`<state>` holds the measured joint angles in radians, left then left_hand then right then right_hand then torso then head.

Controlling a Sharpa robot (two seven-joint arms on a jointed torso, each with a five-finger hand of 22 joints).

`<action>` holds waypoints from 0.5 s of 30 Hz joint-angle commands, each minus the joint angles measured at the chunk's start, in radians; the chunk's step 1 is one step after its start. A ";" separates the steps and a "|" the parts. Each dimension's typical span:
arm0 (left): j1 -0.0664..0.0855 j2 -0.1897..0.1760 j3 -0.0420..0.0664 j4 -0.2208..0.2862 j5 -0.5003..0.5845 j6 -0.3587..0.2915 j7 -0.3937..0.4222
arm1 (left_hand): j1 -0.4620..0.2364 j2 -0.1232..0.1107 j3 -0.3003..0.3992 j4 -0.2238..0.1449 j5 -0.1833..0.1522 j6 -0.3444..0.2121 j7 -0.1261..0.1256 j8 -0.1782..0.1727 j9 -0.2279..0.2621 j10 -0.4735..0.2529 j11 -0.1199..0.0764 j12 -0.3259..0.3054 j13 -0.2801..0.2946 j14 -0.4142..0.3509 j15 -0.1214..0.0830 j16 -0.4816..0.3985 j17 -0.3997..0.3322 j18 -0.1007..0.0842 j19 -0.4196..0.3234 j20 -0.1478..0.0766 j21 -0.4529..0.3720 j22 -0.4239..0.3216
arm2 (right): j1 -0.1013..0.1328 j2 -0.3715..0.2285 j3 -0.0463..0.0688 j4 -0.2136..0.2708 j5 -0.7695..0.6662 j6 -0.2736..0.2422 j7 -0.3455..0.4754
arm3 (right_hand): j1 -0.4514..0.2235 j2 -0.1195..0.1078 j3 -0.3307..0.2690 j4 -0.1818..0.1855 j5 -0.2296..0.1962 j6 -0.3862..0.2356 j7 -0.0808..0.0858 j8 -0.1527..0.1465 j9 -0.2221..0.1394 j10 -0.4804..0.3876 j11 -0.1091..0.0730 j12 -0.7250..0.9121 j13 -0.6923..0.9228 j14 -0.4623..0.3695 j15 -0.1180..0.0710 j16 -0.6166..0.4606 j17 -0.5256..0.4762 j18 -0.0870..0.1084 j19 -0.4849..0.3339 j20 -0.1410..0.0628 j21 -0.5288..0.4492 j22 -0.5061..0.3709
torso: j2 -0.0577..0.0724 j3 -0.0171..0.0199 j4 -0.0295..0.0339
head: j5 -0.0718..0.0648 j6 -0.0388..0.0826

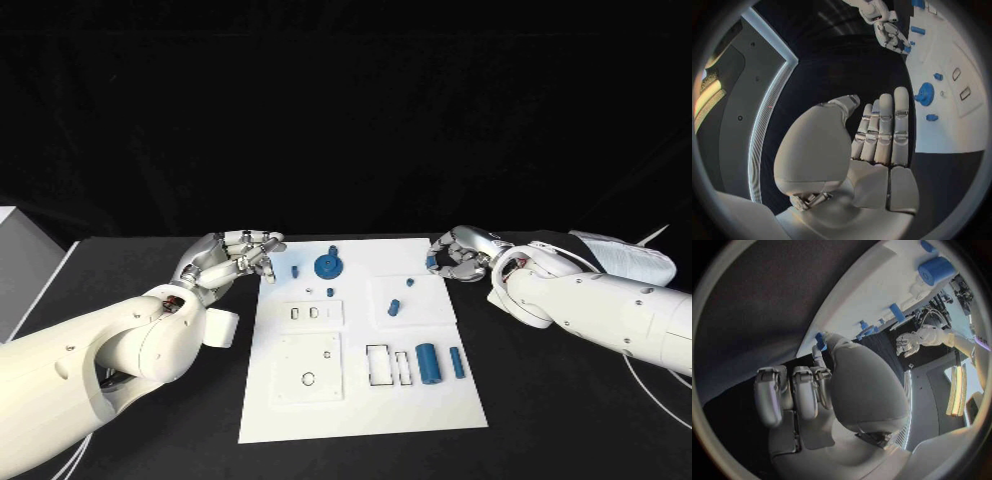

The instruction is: Assemble the parts on the task board

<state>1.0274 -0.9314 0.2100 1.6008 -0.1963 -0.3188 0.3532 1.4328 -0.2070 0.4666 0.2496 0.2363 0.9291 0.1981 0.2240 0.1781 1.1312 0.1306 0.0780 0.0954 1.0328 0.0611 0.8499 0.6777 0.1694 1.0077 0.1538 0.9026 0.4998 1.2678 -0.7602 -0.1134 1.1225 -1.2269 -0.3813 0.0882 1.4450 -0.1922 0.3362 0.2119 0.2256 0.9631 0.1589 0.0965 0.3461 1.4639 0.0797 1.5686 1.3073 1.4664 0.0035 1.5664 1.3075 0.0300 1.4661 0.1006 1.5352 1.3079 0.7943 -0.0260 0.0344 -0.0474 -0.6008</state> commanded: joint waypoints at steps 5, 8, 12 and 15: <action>0.000 0.002 0.001 0.000 -0.002 0.018 0.004 | -0.003 0.003 0.007 0.001 -0.004 -0.007 -0.001 0.006 0.001 -0.007 0.002 -0.002 0.001 -0.006 -0.001 0.007 -0.001 0.014 -0.007 -0.002 0.002 0.001 | -0.001 0.000 -0.001 0.003 -0.009 0.008 0.007 | -0.008 0.015 0.025 -0.002 -0.020 0.030 -0.006 0.015 0.004 0.107 -0.007 0.002 0.263 0.104 -0.017 0.004 0.263 -0.020 0.088 -0.009 0.004 0.227 | 0.001 0.0002 -0.0005 | -0.001 0.000; 0.000 0.002 0.001 0.000 -0.002 0.018 0.004 | -0.003 0.003 0.007 0.001 -0.004 -0.007 -0.001 0.006 0.001 -0.007 0.002 -0.002 0.001 -0.006 -0.001 0.007 -0.001 0.014 -0.007 -0.002 0.002 0.001 | -0.001 0.000 -0.001 0.004 -0.001 -0.004 0.010 | -0.012 0.019 0.037 -0.004 -0.023 0.046 -0.014 0.025 0.007 0.107 -0.013 0.002 0.263 0.104 -0.025 0.004 0.263 -0.020 0.089 -0.016 0.005 0.229 | 0.000 0.0003 0.0001 | -0.002 0.000; 0.000 0.002 0.001 0.000 -0.002 0.018 0.003 | -0.004 0.003 0.008 0.002 -0.004 -0.007 0.000 0.006 0.001 -0.008 0.003 -0.002 0.001 -0.006 -0.001 0.007 -0.002 0.014 -0.008 -0.002 0.004 0.002 | -0.001 0.000 -0.001 0.006 0.006 -0.036 0.007 | -0.020 0.022 0.053 -0.010 -0.024 0.075 -0.030 0.046 0.016 0.107 -0.027 0.002 0.263 0.104 -0.041 0.004 0.263 -0.021 0.090 -0.030 0.008 0.232 | 0.000 0.0003 0.0002 | -0.002 -0.001; 0.000 0.001 0.001 -0.001 -0.002 0.019 0.002 | -0.004 0.003 0.008 0.002 -0.004 -0.007 0.000 0.006 0.001 -0.008 0.003 -0.002 0.001 -0.006 -0.001 0.007 -0.002 0.014 -0.008 -0.002 0.004 0.002 | -0.001 0.000 -0.001 0.009 0.007 -0.071 -0.003 | -0.028 0.026 0.063 -0.014 -0.024 0.094 -0.042 0.064 0.024 0.107 -0.038 0.002 0.263 0.104 -0.050 0.004 0.263 -0.021 0.091 -0.040 0.009 0.234 | 0.000 0.0001 0.0004 | -0.003 -0.001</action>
<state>1.0273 -0.9314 0.2100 1.5989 -0.1963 -0.3182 0.3520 1.4328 -0.2070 0.4694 0.2524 0.2363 0.9291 0.1981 0.2240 0.1780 1.1312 0.1306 0.0780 0.0952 1.0328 0.0611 0.8539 0.6768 0.1693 1.0077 0.1537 0.9026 0.5008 1.2682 -0.7601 -0.1129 1.1283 -1.2219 -0.4080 0.0893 1.4262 -0.1737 0.3936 0.1987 0.2027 1.0481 0.1209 0.1531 0.3630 1.4650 0.0482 1.5686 1.3080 1.4652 -0.0411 1.5664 1.3074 0.0189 1.4662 0.0677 1.5390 1.3077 0.7946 -0.0257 0.0344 -0.0499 -0.6013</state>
